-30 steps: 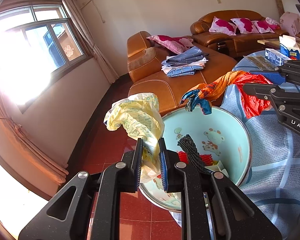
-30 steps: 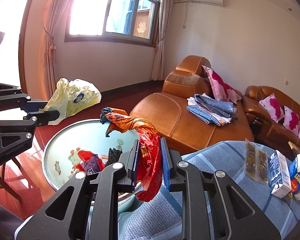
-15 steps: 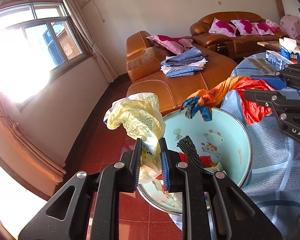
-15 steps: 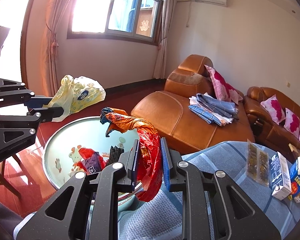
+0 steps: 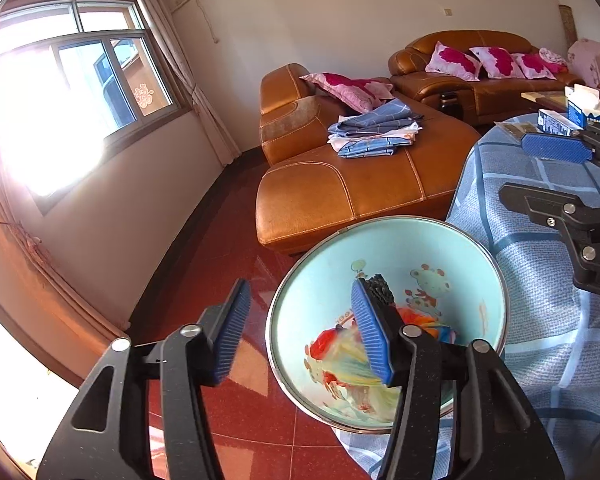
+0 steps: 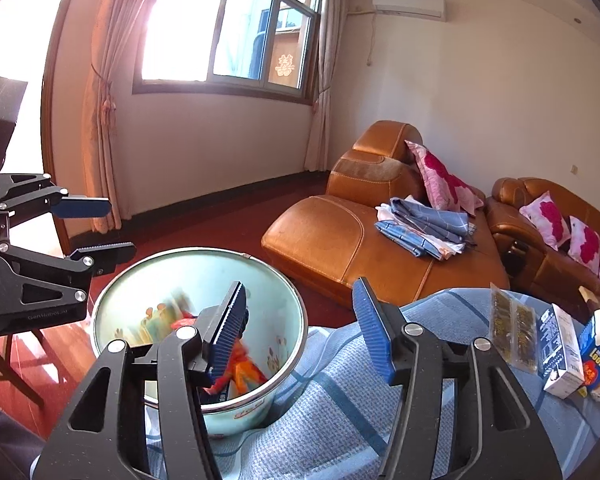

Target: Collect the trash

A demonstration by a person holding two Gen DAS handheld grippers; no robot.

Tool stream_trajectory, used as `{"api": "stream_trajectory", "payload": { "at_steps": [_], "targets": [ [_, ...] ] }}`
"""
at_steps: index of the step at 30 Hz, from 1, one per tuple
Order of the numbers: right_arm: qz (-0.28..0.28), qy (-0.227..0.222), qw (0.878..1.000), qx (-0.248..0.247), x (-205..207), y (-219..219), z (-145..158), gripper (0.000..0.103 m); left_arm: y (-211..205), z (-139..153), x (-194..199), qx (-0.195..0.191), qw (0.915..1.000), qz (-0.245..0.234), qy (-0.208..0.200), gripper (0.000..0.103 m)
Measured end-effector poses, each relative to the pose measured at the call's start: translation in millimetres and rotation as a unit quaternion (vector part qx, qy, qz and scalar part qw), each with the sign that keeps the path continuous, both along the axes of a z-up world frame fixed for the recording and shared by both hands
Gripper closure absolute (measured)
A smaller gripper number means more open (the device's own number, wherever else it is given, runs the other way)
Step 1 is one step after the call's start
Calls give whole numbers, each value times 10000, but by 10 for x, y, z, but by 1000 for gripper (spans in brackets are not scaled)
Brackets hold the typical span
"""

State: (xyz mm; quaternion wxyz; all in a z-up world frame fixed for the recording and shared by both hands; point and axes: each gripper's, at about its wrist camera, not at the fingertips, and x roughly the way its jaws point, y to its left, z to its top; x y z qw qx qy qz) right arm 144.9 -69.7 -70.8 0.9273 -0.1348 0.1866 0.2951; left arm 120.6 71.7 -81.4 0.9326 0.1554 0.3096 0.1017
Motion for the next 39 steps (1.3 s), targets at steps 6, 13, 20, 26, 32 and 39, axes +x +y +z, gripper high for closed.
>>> {"api": "stream_trajectory", "payload": {
  "at_steps": [6, 13, 20, 26, 32, 39],
  "targets": [
    [-328, -249, 9985, 368, -62, -168, 62, 43, 38, 54, -46, -183, 9996, 79, -176, 26],
    [-815, -456, 9924, 804, -95, -398, 120, 39, 157, 182, -129, -742, 9951, 260, -598, 14],
    [-856, -493, 9923, 745, -114, -382, 107, 35, 174, 213, -157, -836, 9936, 271, -702, 10],
    [-875, -484, 9921, 755, -106, -379, 107, 34, 173, 202, -156, -841, 9935, 269, -724, 9],
    [-878, -486, 9921, 757, -108, -377, 104, 33, 188, 199, -165, -833, 9932, 294, -760, 6],
    [-875, -501, 9921, 744, -102, -375, 104, 32, 208, 191, -168, -834, 9931, 298, -767, 6]
  ]
}}
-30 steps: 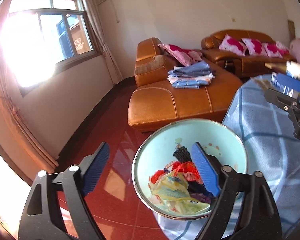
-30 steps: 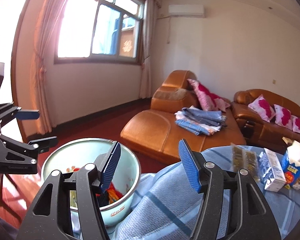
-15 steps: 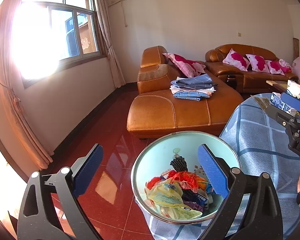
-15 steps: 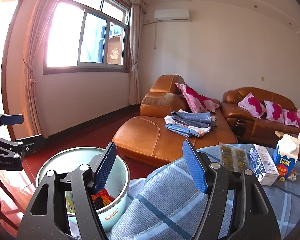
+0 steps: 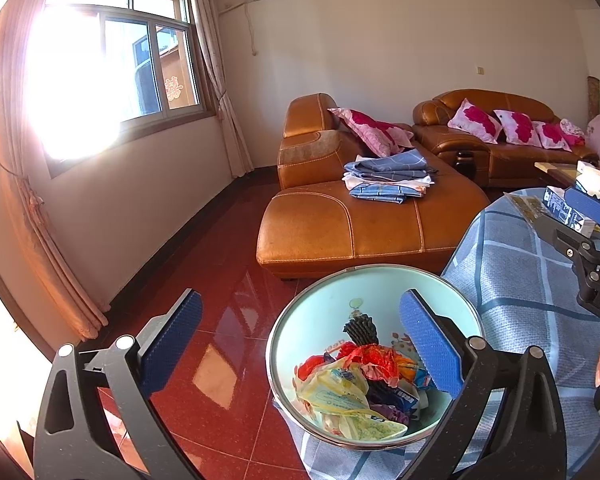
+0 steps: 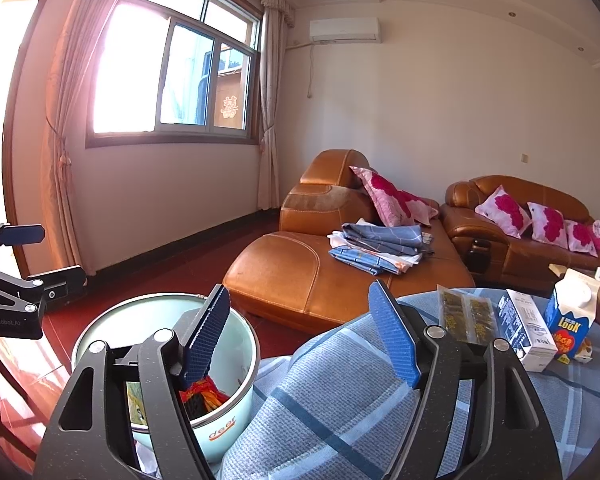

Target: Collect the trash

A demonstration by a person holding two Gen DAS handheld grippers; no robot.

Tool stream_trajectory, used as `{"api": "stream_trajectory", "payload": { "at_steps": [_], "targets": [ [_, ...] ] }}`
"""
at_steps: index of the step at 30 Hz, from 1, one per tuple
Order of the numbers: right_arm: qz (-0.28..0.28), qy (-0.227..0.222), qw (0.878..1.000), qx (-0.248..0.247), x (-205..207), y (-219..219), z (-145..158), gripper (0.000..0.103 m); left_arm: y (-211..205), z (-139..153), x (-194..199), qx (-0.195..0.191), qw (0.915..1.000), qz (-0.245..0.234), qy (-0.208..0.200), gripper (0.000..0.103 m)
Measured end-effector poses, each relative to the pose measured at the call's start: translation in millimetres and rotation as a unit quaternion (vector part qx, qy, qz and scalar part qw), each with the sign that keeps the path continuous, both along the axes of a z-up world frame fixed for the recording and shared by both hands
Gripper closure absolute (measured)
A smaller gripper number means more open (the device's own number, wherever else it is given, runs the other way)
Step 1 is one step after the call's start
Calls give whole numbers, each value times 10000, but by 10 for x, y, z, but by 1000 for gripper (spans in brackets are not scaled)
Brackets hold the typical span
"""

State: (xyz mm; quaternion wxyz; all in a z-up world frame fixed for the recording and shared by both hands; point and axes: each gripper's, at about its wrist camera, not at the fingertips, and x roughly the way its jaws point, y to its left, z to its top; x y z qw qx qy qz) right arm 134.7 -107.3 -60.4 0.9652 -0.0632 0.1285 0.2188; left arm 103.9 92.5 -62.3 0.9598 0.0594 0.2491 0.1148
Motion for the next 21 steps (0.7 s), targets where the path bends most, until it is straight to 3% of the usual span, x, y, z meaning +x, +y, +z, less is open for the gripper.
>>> {"api": "stream_trajectory", "payload": {
  "at_steps": [21],
  "targets": [
    [1, -9, 10000, -4, 11, -8, 2, 30, 22, -8, 9, 5, 10000, 14, 8, 6]
  ]
}}
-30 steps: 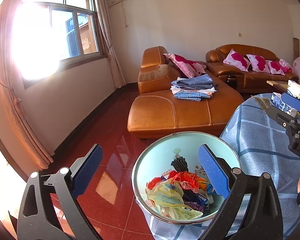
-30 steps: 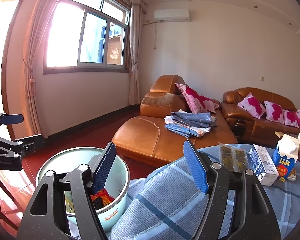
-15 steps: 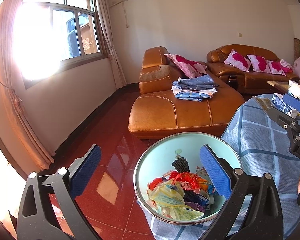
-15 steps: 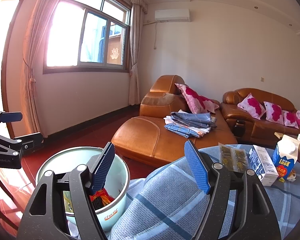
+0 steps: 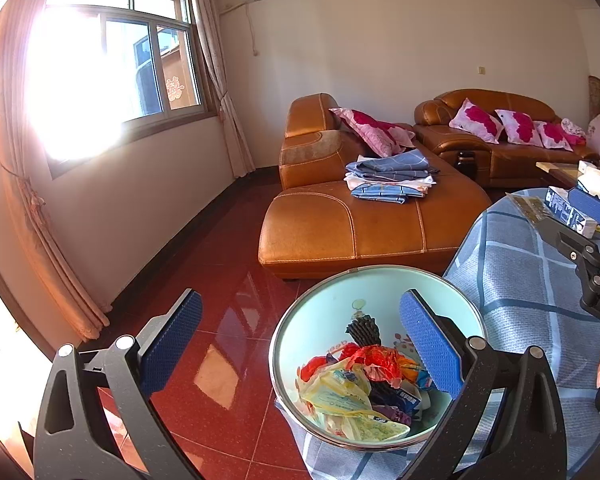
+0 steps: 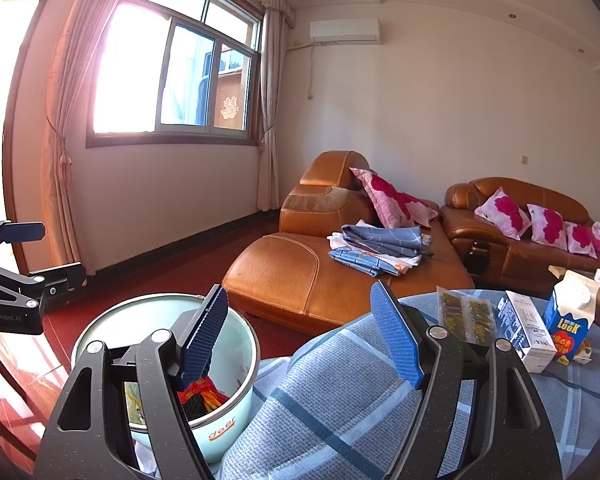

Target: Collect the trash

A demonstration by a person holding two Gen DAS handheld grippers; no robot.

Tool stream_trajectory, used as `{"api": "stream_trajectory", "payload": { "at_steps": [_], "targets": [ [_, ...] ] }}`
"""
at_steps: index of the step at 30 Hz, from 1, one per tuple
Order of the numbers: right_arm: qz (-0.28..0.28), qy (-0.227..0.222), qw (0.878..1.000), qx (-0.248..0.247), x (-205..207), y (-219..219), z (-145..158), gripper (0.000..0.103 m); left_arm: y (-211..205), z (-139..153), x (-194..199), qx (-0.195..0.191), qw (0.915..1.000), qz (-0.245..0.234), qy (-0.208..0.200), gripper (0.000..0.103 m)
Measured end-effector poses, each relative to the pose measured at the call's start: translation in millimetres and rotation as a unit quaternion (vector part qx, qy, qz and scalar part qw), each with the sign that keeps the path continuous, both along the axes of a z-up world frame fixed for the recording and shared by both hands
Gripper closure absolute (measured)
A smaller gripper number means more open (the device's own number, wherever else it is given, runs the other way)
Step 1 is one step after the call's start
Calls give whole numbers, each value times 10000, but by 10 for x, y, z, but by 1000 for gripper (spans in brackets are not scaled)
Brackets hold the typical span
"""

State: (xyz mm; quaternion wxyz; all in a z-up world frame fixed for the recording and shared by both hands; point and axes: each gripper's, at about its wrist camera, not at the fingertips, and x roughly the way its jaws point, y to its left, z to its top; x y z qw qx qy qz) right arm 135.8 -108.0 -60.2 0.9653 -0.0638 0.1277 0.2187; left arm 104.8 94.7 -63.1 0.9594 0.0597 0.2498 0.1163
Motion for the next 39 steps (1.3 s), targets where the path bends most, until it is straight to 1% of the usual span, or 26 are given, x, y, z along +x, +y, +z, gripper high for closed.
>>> {"api": "stream_trajectory", "payload": {
  "at_steps": [10, 18, 21, 24, 32, 35, 39],
  "targets": [
    [0, -4, 10000, -3, -2, -3, -4, 29, 0, -13, 4, 88, 10000, 36, 30, 6],
    [-3, -7, 10000, -4, -9, -9, -5, 27, -22, -9, 5, 25, 10000, 8, 77, 6],
    [-4, -8, 10000, -11, -8, -24, -1, 27, -42, -23, 12, 101, 9999, 10, 116, 6],
    [-3, -10, 10000, -7, -10, -18, -3, 27, -66, -32, 10, 94, 9998, -54, 159, 6],
    [-3, -8, 10000, -15, -9, -20, -5, 26, -62, -53, 11, 199, 9996, -4, 193, 6],
    [-3, -15, 10000, -8, -12, -17, -4, 25, -82, -54, 9, 253, 9995, -16, 180, 6],
    [-38, 6, 9999, 94, 15, -86, 25, 25, -101, -44, 22, 158, 9996, -69, 215, 6]
  ]
}}
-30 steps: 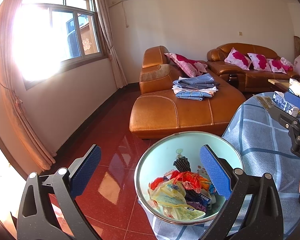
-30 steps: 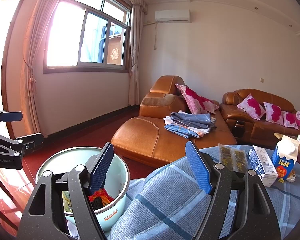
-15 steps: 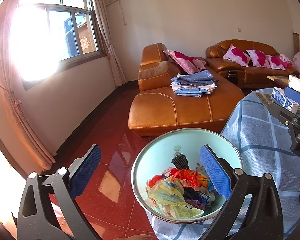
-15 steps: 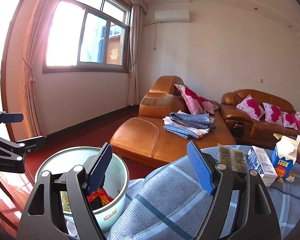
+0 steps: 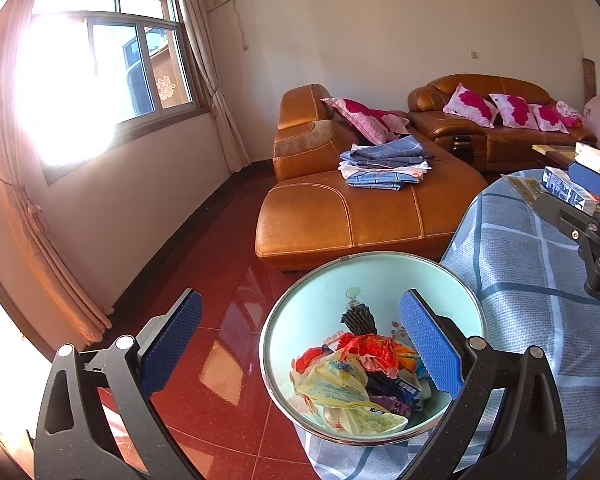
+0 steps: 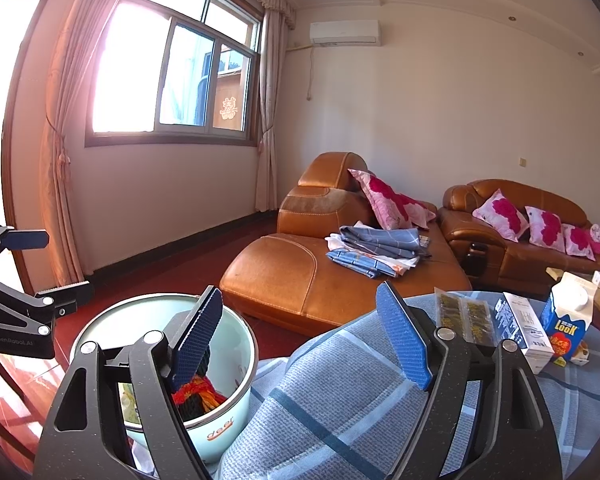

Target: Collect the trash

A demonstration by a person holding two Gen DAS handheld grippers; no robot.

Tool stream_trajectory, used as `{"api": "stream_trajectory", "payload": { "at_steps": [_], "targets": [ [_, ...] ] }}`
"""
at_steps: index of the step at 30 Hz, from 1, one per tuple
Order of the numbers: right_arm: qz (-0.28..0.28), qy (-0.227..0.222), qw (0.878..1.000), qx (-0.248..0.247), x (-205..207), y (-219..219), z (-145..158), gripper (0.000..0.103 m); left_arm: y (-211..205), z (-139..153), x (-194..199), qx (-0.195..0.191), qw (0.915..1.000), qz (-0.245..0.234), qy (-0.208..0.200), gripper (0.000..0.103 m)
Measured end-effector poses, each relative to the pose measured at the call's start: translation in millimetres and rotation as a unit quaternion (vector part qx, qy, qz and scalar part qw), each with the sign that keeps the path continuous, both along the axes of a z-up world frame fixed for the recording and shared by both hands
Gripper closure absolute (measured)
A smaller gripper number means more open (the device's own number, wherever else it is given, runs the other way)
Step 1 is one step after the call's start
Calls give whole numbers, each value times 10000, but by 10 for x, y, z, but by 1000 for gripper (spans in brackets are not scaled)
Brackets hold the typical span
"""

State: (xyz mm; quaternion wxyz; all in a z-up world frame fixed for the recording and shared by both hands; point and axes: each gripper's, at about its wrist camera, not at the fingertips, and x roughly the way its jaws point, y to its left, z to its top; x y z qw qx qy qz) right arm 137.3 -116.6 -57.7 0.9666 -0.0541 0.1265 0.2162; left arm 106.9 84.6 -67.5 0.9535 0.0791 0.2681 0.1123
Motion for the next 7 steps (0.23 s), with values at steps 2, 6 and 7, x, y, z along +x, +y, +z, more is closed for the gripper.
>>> {"api": "stream_trajectory", "payload": {
  "at_steps": [2, 6, 7],
  "targets": [
    [-85, 101, 9999, 53, 34, -67, 15, 24, 13, 3, -1, -52, 10000, -23, 21, 6],
    [-377, 428, 9982, 189, 94, -259, 57, 21, 33, 15, -8, -102, 9999, -54, 12, 6],
    [-431, 526, 9974, 246, 119, -340, 83, 20, 36, 15, -8, -115, 9999, -66, 17, 6]
  ]
}}
